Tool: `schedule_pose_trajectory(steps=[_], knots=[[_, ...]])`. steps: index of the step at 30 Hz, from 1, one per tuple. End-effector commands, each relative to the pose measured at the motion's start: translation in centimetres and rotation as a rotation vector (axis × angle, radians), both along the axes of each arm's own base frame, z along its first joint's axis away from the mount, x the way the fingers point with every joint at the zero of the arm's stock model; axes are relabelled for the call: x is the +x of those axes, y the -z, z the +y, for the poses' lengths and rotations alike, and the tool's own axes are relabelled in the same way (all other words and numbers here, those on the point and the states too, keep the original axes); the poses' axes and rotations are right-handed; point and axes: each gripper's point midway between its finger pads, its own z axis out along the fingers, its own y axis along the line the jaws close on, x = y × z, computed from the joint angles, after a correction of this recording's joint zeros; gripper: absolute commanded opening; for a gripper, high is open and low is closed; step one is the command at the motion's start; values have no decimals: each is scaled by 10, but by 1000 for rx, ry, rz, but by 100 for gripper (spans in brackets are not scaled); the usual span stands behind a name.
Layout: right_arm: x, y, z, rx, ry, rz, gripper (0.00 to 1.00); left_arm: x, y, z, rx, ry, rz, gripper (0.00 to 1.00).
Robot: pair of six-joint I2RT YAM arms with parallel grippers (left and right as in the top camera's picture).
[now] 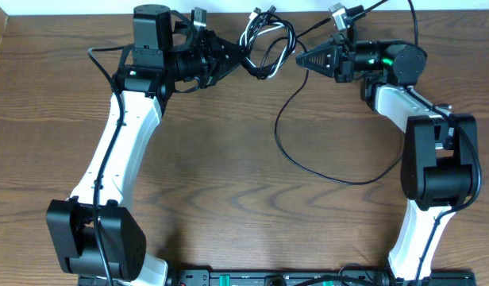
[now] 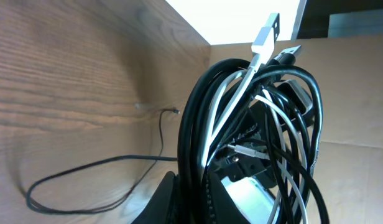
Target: Untangle cables
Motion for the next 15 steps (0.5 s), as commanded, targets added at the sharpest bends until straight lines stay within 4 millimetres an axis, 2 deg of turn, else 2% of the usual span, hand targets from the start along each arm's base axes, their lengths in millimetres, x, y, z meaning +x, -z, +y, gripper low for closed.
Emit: schedule_pose_trajectory(steps=[1, 6, 11, 15], knots=[[-4, -5, 7, -6, -26, -33, 2, 1, -16, 2, 36, 6, -107, 7], [21, 18, 12, 4, 24, 104, 2, 2, -15, 4, 45, -7, -104, 8], [57, 57, 12, -24, 209, 277, 1, 2, -15, 4, 45, -7, -104, 7], [70, 80, 8, -70, 314, 351, 1, 2, -15, 4, 45, -7, -104, 7]])
